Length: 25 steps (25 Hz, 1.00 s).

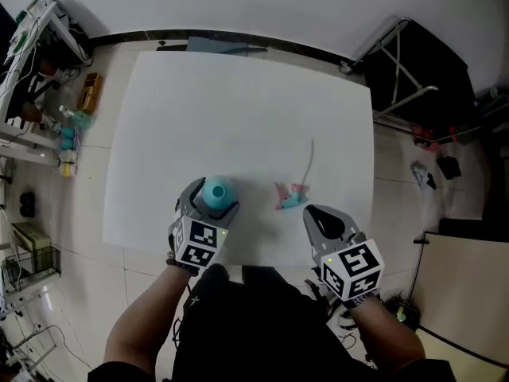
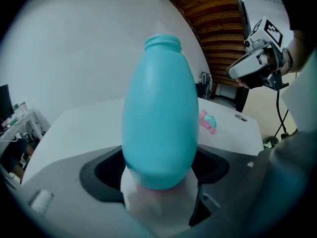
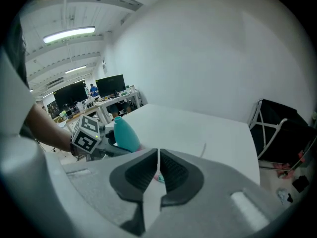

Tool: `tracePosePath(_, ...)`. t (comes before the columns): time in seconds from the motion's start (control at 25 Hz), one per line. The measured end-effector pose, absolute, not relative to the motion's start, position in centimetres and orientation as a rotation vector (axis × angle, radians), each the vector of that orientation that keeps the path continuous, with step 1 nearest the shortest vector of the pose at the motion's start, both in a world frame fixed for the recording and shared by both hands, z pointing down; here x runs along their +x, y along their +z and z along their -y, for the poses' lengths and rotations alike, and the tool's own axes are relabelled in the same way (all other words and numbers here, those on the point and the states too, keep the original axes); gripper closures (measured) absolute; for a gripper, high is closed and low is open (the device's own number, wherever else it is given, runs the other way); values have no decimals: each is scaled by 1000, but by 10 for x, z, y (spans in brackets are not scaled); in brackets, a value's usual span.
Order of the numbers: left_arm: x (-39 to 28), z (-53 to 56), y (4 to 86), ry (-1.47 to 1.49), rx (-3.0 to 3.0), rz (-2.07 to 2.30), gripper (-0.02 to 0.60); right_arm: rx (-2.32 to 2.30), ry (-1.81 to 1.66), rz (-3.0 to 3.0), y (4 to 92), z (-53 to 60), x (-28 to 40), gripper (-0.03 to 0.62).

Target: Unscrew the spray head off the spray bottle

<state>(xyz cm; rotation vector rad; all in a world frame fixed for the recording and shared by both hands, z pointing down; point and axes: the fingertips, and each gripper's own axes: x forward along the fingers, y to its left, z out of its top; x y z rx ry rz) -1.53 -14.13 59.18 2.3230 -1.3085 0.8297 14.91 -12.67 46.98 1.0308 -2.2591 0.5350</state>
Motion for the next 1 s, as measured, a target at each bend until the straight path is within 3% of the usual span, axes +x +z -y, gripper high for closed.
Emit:
tracePosePath(0.44,-13,134,584,851,2346,1289,146,897,432,2206,497,117,156,513)
tracePosePath(1.0,-12,129,574,863,2366,1291,146,414,-170,2034,542,99,140,457)
